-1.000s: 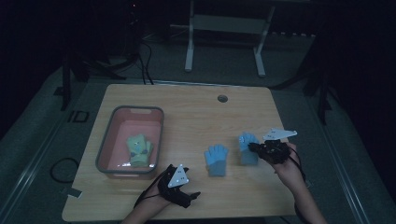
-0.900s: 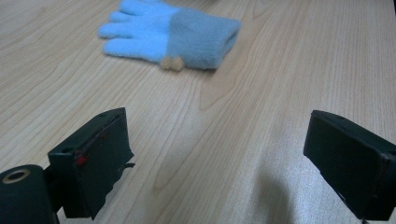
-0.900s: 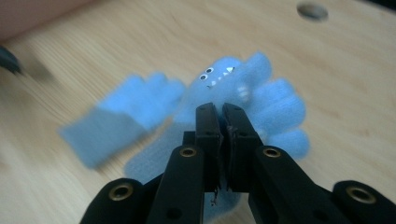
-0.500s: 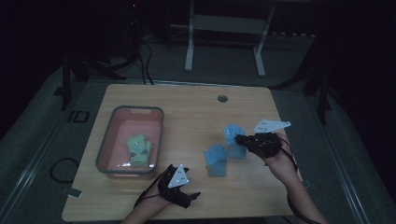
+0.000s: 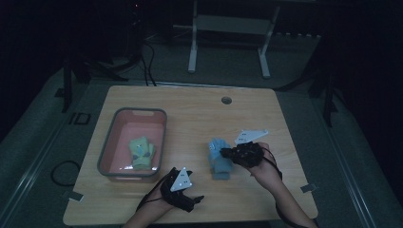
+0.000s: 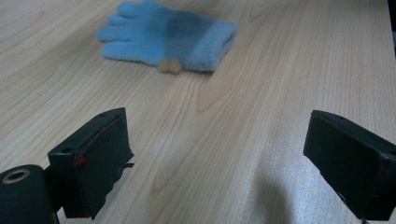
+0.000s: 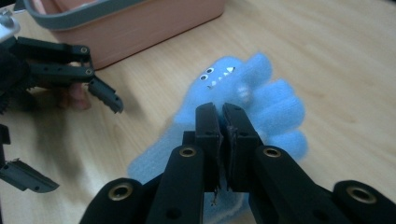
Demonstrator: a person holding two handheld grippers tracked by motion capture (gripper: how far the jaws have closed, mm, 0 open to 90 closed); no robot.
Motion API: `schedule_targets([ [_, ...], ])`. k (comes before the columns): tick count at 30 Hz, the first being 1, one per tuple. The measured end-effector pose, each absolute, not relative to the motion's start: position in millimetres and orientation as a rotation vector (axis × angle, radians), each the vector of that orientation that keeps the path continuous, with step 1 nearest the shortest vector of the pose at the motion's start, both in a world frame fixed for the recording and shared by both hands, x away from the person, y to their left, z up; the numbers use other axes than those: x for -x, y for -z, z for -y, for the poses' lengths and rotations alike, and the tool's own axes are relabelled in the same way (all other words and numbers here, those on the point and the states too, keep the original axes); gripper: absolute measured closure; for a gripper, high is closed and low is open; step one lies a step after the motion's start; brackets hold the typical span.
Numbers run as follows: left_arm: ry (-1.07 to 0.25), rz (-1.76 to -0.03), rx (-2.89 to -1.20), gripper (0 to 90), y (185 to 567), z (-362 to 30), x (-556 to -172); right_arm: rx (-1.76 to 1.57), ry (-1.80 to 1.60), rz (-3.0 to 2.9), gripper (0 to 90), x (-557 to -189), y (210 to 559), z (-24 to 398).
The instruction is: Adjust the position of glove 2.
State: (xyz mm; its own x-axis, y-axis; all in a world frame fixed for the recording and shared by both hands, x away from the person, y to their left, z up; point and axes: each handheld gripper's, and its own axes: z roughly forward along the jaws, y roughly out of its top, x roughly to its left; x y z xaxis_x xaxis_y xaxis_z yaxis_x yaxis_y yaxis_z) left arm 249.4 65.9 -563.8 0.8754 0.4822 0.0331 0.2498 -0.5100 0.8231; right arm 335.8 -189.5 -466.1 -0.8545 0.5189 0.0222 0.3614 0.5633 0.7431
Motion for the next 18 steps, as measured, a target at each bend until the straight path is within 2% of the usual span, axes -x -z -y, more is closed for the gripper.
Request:
schedule_targets([
  [18, -0.323, -0.525, -2.131, 7.5, 564, -65, -249, -0.825, -1.019, -2.673, 84.3, -344, 517, 184],
])
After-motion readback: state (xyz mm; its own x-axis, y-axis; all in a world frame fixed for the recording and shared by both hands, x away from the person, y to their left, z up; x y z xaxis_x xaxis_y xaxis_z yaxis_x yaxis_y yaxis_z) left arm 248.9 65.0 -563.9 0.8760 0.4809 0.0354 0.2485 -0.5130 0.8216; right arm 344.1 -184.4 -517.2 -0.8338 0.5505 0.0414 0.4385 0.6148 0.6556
